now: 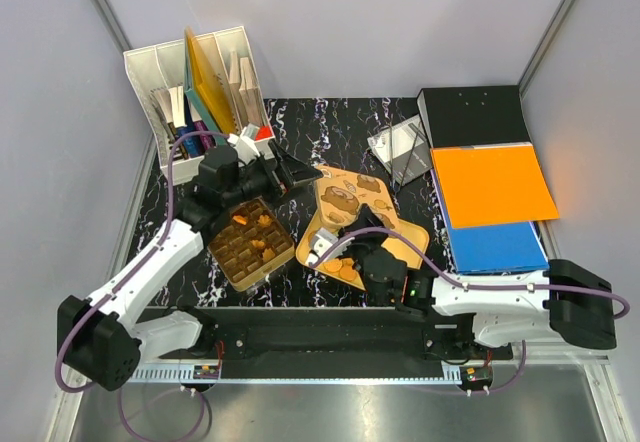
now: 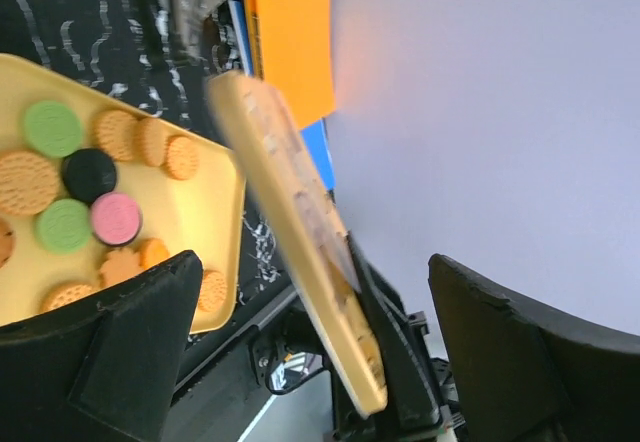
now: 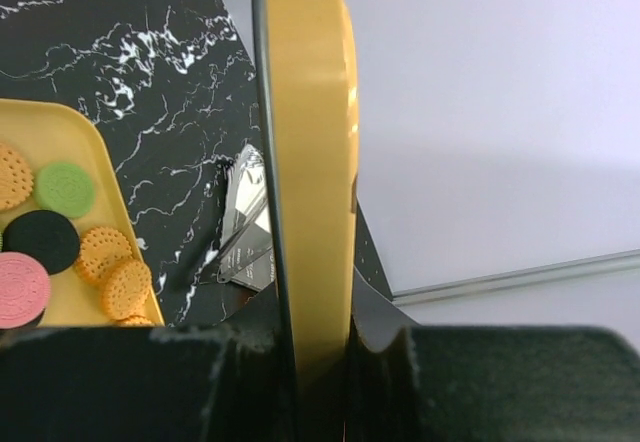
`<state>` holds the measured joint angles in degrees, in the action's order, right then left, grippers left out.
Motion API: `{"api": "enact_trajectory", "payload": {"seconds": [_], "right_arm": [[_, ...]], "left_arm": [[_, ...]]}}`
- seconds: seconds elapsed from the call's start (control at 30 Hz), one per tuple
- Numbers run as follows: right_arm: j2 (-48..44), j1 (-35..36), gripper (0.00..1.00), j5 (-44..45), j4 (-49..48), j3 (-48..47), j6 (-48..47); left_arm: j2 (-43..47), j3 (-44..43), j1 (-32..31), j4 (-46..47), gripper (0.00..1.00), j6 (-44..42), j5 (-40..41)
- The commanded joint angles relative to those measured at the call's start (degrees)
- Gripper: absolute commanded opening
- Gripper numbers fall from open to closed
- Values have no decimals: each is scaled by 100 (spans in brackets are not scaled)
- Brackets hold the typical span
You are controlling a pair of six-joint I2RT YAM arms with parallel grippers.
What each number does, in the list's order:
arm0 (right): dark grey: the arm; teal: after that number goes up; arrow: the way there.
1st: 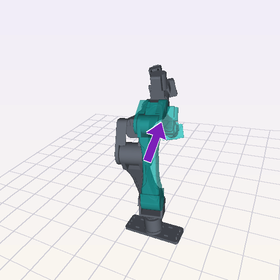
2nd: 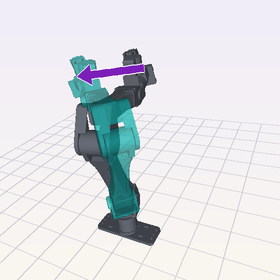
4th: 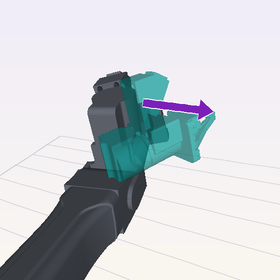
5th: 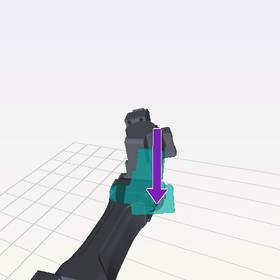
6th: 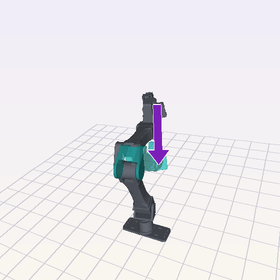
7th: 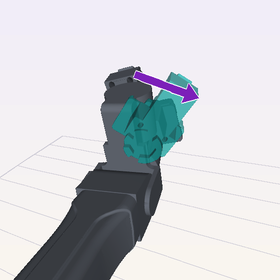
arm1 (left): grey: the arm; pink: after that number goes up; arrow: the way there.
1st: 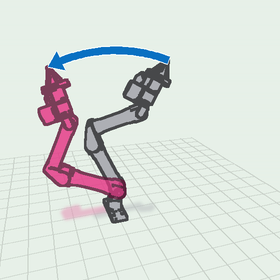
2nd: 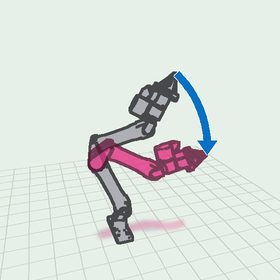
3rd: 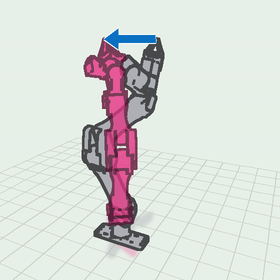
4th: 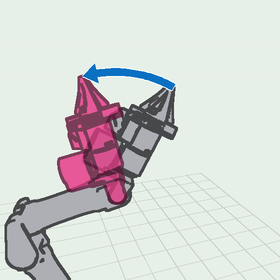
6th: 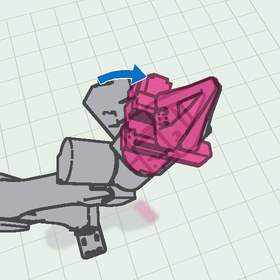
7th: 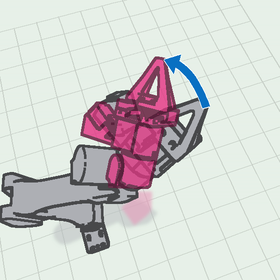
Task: Pack the cookies
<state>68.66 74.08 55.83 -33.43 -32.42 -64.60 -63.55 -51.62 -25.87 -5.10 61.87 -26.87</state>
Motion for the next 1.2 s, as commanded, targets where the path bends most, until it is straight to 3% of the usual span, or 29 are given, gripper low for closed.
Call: {"api": "enact_trajectory", "payload": {"seconds": [0.0,0.23,0.7,0.9,1.17], "right_arm": [[129,185,0,-73,-568,-1,-114],[446,291,0,-99,-892,-132,-228],[1237,387,0,-20,-2079,-528,-1063],[1360,423,0,-11,-2291,-572,-1152],[1387,423,2,59,-2423,-598,-1187]], "left_arm": [[-227,-138,3,967,99,159,-758],[-474,160,-15,1117,97,133,-1223],[-518,371,-24,660,66,-324,-1321],[-509,468,-32,730,61,-386,-1373],[-545,459,-32,844,32,-403,-1408]]}}
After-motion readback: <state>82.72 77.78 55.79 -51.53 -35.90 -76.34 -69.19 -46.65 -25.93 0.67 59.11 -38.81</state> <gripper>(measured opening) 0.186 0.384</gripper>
